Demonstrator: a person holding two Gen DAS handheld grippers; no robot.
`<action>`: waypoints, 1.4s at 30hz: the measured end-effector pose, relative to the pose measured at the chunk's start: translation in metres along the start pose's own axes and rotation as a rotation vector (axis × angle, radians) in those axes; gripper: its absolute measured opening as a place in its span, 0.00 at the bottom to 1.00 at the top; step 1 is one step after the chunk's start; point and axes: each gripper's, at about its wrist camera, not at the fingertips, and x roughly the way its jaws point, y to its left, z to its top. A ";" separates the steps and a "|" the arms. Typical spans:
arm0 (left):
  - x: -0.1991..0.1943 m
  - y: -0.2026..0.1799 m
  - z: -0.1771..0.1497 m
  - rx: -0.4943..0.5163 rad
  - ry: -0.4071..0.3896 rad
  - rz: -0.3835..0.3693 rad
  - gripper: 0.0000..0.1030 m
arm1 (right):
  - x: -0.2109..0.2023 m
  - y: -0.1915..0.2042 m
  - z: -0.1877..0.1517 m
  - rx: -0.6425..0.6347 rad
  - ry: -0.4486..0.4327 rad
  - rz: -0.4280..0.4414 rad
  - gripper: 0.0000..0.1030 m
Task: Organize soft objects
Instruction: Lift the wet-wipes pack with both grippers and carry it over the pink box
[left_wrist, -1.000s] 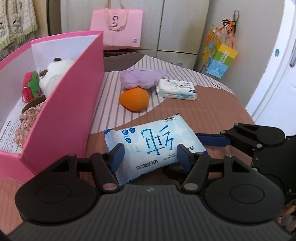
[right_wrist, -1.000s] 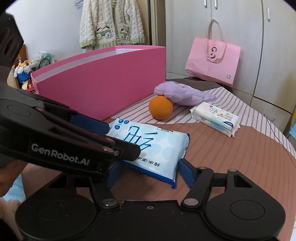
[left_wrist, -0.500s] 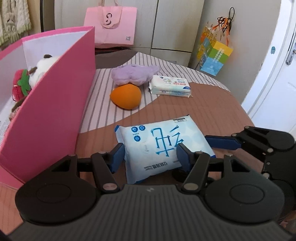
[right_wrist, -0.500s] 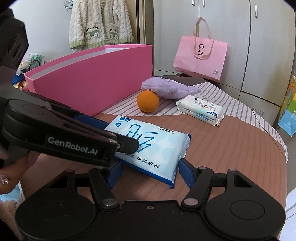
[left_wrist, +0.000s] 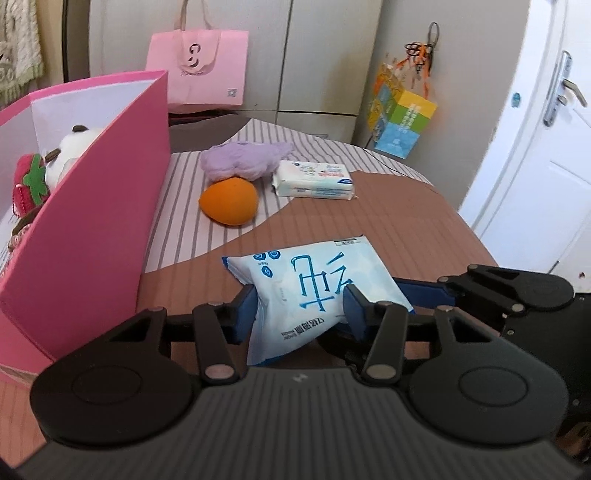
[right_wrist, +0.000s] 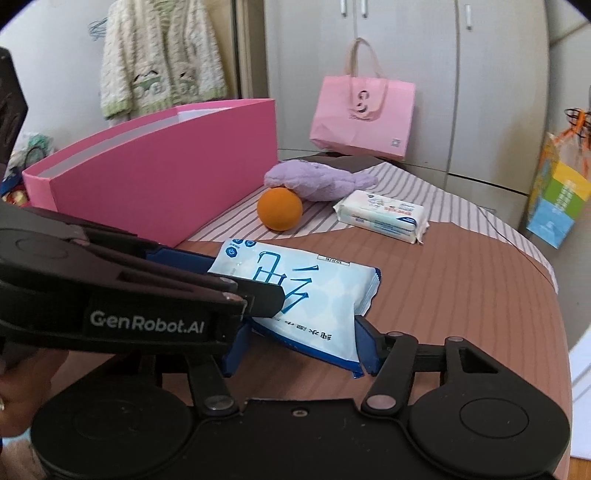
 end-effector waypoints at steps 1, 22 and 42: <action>-0.001 -0.001 -0.001 0.007 0.003 -0.001 0.47 | -0.002 0.003 -0.001 0.003 -0.004 -0.011 0.62; -0.108 0.005 -0.040 0.113 -0.024 -0.011 0.47 | -0.071 0.075 -0.018 0.042 0.005 -0.048 0.63; -0.218 0.051 -0.016 0.161 -0.256 0.071 0.47 | -0.126 0.161 0.040 -0.162 -0.197 -0.047 0.64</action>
